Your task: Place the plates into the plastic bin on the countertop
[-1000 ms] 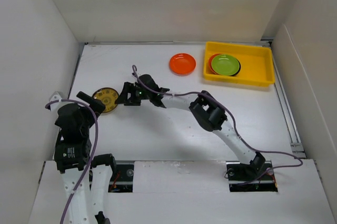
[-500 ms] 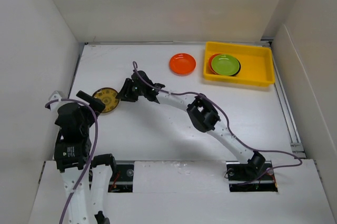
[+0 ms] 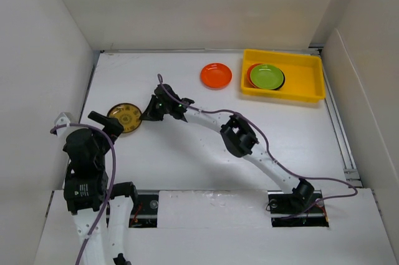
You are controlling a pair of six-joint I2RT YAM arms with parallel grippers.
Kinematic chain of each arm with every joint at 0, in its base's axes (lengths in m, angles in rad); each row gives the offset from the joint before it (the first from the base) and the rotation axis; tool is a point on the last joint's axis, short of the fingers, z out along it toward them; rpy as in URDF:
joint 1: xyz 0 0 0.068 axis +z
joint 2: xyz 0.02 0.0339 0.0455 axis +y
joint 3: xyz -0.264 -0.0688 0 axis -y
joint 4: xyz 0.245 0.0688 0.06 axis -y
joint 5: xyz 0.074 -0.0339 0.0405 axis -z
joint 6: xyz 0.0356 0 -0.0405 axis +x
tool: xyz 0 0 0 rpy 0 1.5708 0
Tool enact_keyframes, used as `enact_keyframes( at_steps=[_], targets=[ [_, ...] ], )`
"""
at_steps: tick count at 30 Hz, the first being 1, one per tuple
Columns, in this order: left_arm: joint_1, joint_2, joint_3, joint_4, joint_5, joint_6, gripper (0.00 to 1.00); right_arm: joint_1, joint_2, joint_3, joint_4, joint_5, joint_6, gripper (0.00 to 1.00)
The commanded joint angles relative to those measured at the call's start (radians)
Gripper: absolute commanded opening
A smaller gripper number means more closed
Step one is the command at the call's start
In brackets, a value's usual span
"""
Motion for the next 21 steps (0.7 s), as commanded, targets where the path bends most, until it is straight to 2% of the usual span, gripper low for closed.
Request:
enact_keyframes(
  at_steps=[1,6,10,11,12,14,15,18,20,21],
  targets=[
    [0.007,-0.015,0.03,0.026,-0.006,0.005,1.0,0.006,0.016,0.045,0.008,-0.031,0.01,0.0],
    [0.007,-0.016,0.03,0.026,-0.006,0.014,1.0,0.006,-0.093,-0.071,0.088,-0.04,0.01,0.0],
    [0.007,-0.016,0.03,0.026,0.03,0.038,1.0,-0.084,-0.367,-0.397,0.241,-0.04,-0.056,0.0],
    [0.007,-0.006,0.03,0.038,0.04,0.05,1.0,-0.113,-0.431,-0.53,0.241,-0.04,-0.078,0.0],
    [0.007,-0.006,0.03,0.038,0.052,0.051,1.0,-0.145,-0.561,-0.592,0.241,-0.04,-0.129,0.0],
    [0.007,0.004,0.03,0.06,0.104,0.086,1.0,-0.266,-0.697,-0.785,0.241,0.007,-0.179,0.0],
    [0.007,0.029,0.021,0.073,0.121,0.086,1.0,-0.315,-0.82,-0.844,0.222,0.027,-0.214,0.0],
    [0.007,0.087,0.021,0.087,0.143,0.095,1.0,-0.529,-0.975,-1.048,0.176,0.067,-0.251,0.0],
    [0.007,0.125,0.021,0.133,0.205,0.095,1.0,-0.624,-1.105,-1.128,0.148,0.114,-0.295,0.0],
    [0.007,0.145,0.021,0.148,0.234,0.095,1.0,-0.715,-1.136,-1.188,0.128,0.115,-0.311,0.0]
  ],
)
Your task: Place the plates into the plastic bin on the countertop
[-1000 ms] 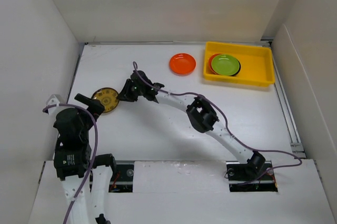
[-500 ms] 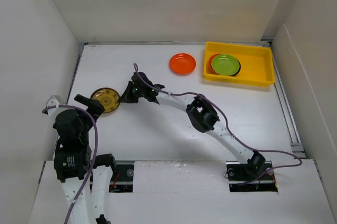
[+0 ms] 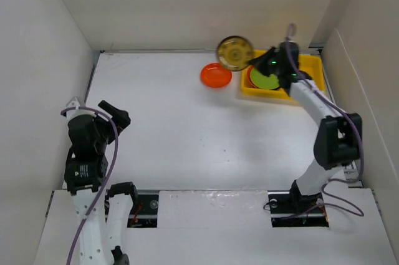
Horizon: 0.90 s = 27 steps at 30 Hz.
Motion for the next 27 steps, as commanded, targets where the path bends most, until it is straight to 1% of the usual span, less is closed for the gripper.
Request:
enact_keyframes(
  at_steps=[1,2,3,4,6,7,8,9,10,11,12,14,15,16,17,18,19,24,26,27],
  targets=[
    [0.006,0.108,0.021,0.143,0.133,0.015,1.0,-0.167,-0.142,-0.145,-0.025,0.072,-0.098,0.0],
    [-0.003,0.135,0.012,0.18,0.211,-0.028,1.0,-0.214,-0.152,-0.165,-0.025,0.046,-0.112,0.0],
    [-0.003,0.164,-0.008,0.223,0.254,-0.054,1.0,-0.257,-0.152,-0.179,-0.025,-0.002,-0.121,0.0],
    [-0.003,0.235,-0.008,0.294,0.295,-0.077,1.0,-0.329,-0.152,-0.188,-0.025,-0.029,-0.133,0.0],
    [-0.052,0.337,0.001,0.355,0.333,-0.138,1.0,-0.408,-0.132,-0.2,0.001,-0.085,-0.155,0.0],
    [-0.07,0.337,0.001,0.391,0.333,-0.152,1.0,-0.429,-0.132,-0.214,0.013,-0.096,-0.155,0.0],
    [-0.082,0.395,0.001,0.447,0.333,-0.169,1.0,-0.449,-0.123,-0.214,0.025,-0.097,-0.155,0.0],
    [-0.083,0.425,0.01,0.475,0.371,-0.183,1.0,-0.465,-0.114,-0.225,0.025,-0.107,-0.155,0.0],
    [-0.083,0.457,0.034,0.493,0.371,-0.183,1.0,-0.486,-0.104,-0.225,0.036,-0.107,-0.155,0.0],
    [-0.083,0.527,0.047,0.512,0.371,-0.183,1.0,-0.486,-0.095,-0.216,0.036,-0.116,-0.155,0.0],
    [-0.083,0.561,0.056,0.535,0.406,-0.183,1.0,-0.5,-0.069,-0.216,0.036,-0.116,-0.155,0.0],
    [-0.083,0.635,0.091,0.549,0.406,-0.183,1.0,-0.509,-0.04,-0.19,0.036,-0.116,-0.155,0.0],
    [-0.099,0.709,0.107,0.566,0.406,-0.183,1.0,-0.518,-0.014,-0.19,0.036,-0.116,-0.166,0.0],
    [-0.145,0.748,0.131,0.566,0.35,-0.183,1.0,-0.519,-0.003,-0.177,0.036,-0.126,-0.166,0.0],
    [-0.18,0.788,0.194,0.566,0.321,-0.183,1.0,-0.529,0.006,-0.177,0.036,-0.126,-0.166,0.0],
    [-0.21,0.864,0.226,0.552,0.307,-0.174,1.0,-0.529,0.006,-0.168,0.047,-0.126,-0.176,0.0],
    [-0.252,0.892,0.248,0.552,0.298,-0.174,1.0,-0.529,0.015,-0.168,0.047,-0.126,-0.176,0.0],
    [-0.348,0.995,0.301,0.596,0.254,-0.185,1.0,-0.538,0.035,-0.144,0.047,-0.159,-0.189,0.0],
    [-0.366,1.044,0.312,0.596,0.254,-0.185,1.0,-0.538,0.035,-0.133,0.047,-0.159,-0.198,0.09],
    [-0.366,1.057,0.325,0.596,0.254,-0.185,1.0,-0.538,0.035,-0.133,0.047,-0.159,-0.198,0.12]
  ],
)
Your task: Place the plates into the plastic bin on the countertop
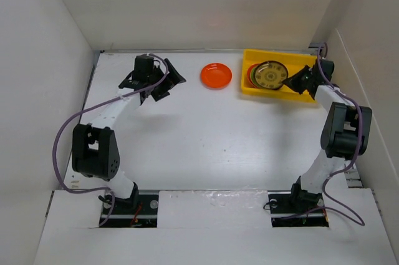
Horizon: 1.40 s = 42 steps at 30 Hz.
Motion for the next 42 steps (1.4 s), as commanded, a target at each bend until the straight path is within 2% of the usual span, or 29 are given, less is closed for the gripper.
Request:
enact_keyframes(
  at_steps=[1,3,5,8,9,10,11,12,16,21,24,25,29,32,34,35,40,42],
  targets=[
    [-0.012,0.03,0.072,0.042,-0.026,-0.006,1.0,-0.008,0.002,0.061,0.075,-0.042,-0.025,0.13],
    [-0.021,0.075,0.094,0.053,-0.026,-0.006,1.0,-0.008,0.002,0.071,0.075,-0.042,-0.025,0.19],
    [-0.049,0.125,0.138,0.042,-0.036,0.003,1.0,-0.008,0.016,0.097,0.075,-0.054,-0.025,0.34],
    [-0.09,0.202,0.2,0.042,-0.045,0.012,1.0,0.001,0.039,0.11,0.075,-0.071,-0.014,0.63],
    [-0.102,0.223,0.215,0.033,-0.045,0.012,1.0,0.001,0.039,0.11,0.075,-0.071,-0.014,0.69],
    [-0.103,0.246,0.23,0.033,-0.045,0.012,1.0,0.001,0.023,0.101,0.075,-0.071,-0.014,0.82],
    [-0.103,0.268,0.262,0.033,-0.045,0.012,1.0,0.016,0.01,0.101,0.075,-0.059,-0.014,0.83],
    [-0.103,0.317,0.283,0.033,-0.045,0.012,1.0,0.03,-0.008,0.079,0.075,-0.059,-0.014,1.0],
    [-0.112,0.453,0.411,0.02,-0.034,0.012,1.0,0.091,-0.163,0.019,0.075,-0.012,-0.024,1.0],
    [-0.132,0.616,0.572,0.02,-0.034,0.003,1.0,0.18,-0.348,-0.117,0.075,-0.032,-0.069,1.0],
    [-0.141,0.719,0.654,0.02,-0.045,-0.008,0.96,0.217,-0.473,-0.215,0.075,-0.055,-0.07,1.0],
    [-0.141,0.76,0.695,0.02,-0.045,-0.008,0.89,0.231,-0.502,-0.259,0.075,-0.07,-0.07,1.0],
    [-0.152,0.819,0.744,0.005,-0.106,-0.028,0.72,0.231,-0.635,-0.342,0.075,-0.113,-0.079,1.0],
    [-0.152,0.869,0.786,-0.015,-0.127,-0.037,0.49,0.194,-0.718,-0.379,0.075,-0.162,-0.079,0.99],
    [-0.152,0.909,0.807,-0.024,-0.128,-0.049,0.38,0.167,-0.757,-0.409,0.075,-0.185,-0.079,0.96],
    [-0.161,0.918,0.818,-0.035,-0.128,-0.049,0.29,0.167,-0.757,-0.409,0.075,-0.2,-0.079,0.96],
    [-0.161,0.961,0.862,-0.044,-0.128,-0.049,0.17,0.122,-0.769,-0.441,0.075,-0.262,-0.09,0.94],
    [-0.161,0.972,0.875,-0.044,-0.137,-0.059,0.06,0.122,-0.748,-0.441,0.075,-0.272,-0.09,0.94]
  ],
)
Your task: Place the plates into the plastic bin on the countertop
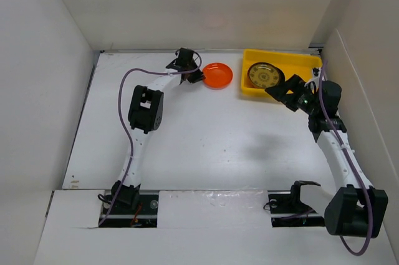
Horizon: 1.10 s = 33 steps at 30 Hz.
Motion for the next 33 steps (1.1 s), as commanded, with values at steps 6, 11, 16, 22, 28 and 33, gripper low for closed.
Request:
enact_keyframes(
  at_steps=[6,11,16,22,28,33],
  targets=[
    [-0.005,-0.07,-0.062,-0.031,-0.068,0.022,0.0,0.015,0.035,-0.008,0.041,-0.097,-0.076,0.91],
    [-0.028,-0.372,-0.392,0.032,-0.104,0.076,0.0,0.086,0.025,0.001,0.075,-0.065,-0.125,0.91],
    [-0.079,-0.706,-0.684,0.129,-0.078,0.109,0.0,0.184,0.113,0.039,0.161,-0.052,-0.134,0.89],
    [-0.158,-0.908,-0.887,0.16,0.003,0.157,0.0,0.215,0.247,0.087,0.27,-0.051,-0.153,0.83],
    [-0.159,-1.058,-0.998,0.259,0.144,0.169,0.0,0.248,0.38,0.121,0.298,-0.1,-0.163,0.77],
    [-0.159,-1.101,-1.019,0.271,0.207,0.188,0.0,0.284,0.422,0.09,0.403,-0.144,-0.125,0.59]
  ],
)
